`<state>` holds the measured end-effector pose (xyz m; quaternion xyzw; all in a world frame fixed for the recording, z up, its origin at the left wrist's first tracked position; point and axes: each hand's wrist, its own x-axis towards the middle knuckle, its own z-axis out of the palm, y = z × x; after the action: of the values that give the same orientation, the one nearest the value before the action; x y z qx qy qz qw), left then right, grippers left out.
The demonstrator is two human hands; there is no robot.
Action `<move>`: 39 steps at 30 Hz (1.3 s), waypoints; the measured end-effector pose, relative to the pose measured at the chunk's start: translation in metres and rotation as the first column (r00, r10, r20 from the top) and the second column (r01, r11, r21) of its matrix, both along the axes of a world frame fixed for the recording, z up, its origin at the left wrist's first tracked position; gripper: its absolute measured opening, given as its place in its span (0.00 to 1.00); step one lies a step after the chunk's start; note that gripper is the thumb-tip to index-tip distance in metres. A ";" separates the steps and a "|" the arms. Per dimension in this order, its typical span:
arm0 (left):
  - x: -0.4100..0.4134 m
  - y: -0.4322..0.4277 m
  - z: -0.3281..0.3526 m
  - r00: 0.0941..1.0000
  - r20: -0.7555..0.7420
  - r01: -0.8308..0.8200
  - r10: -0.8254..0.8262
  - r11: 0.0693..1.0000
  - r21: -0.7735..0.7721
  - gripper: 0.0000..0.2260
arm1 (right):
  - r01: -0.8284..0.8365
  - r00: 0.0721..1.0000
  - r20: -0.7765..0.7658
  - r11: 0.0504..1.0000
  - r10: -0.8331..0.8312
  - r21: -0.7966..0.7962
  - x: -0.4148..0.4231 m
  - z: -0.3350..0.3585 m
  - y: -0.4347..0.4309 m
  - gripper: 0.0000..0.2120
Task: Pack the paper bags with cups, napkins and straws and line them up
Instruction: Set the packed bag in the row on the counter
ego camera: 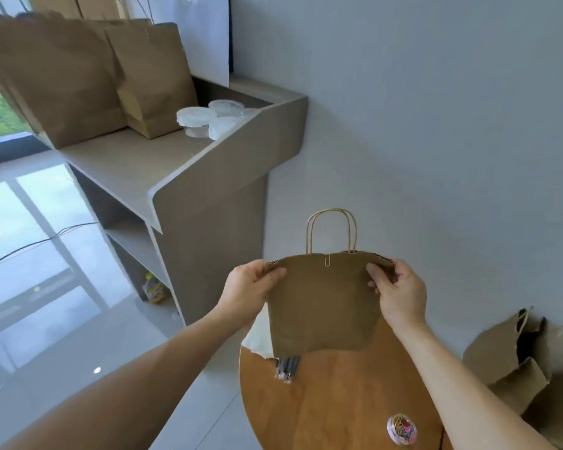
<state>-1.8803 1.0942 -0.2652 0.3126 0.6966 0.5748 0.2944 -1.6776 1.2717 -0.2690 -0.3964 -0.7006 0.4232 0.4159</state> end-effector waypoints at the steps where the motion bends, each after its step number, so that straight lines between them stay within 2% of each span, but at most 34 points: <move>1: -0.010 -0.010 0.013 1.000 -0.007 -0.018 0.018 0.999 0.045 0.04 | -0.005 1.000 -0.022 1.000 0.006 0.022 -0.013 0.015 -0.009 0.05; 7: -0.072 -0.063 0.093 0.990 -0.034 -0.123 0.136 0.957 0.262 0.04 | -0.035 0.986 -0.157 0.993 0.053 0.113 -0.094 0.096 -0.061 0.05; 13: -0.130 -0.104 0.158 0.963 -0.033 -0.229 0.268 0.877 0.423 0.05 | -0.084 0.959 -0.253 0.983 0.125 0.166 -0.174 0.168 -0.101 0.05; 17: -0.166 -0.117 0.193 0.900 -0.109 -0.317 0.421 0.807 0.499 0.08 | -0.136 0.947 -0.262 0.970 0.187 0.202 -0.220 0.207 -0.115 0.05; 26: -0.261 -0.117 0.259 0.753 -0.218 -0.389 0.621 0.687 0.613 0.09 | -0.303 0.878 -0.297 0.917 0.375 0.260 -0.336 0.278 -0.094 0.02; 30: -0.308 -0.117 0.266 0.696 -0.231 -0.434 0.680 0.655 0.619 0.06 | -0.405 0.843 -0.268 0.878 0.467 0.255 -0.400 0.285 -0.082 0.04; 34: -0.364 -0.121 0.260 0.637 -0.244 -0.502 0.731 0.633 0.589 0.08 | -0.500 0.818 -0.182 0.831 0.546 0.244 -0.474 0.284 -0.074 0.02; 36: -0.393 -0.124 0.253 0.648 -0.223 -0.517 0.729 0.635 0.574 0.10 | -0.536 0.809 -0.121 0.806 0.575 0.251 -0.512 0.280 -0.068 0.01; 39: -0.433 -0.126 0.236 0.678 -0.200 -0.527 0.708 0.657 0.539 0.10 | -0.578 0.798 -0.027 0.778 0.602 0.245 -0.567 0.268 -0.060 0.06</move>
<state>-2.3133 0.9678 -0.0288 0.2170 0.6569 0.7066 -0.1487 -2.2447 1.2121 -0.0013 -0.0848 -0.8100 0.4701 0.3402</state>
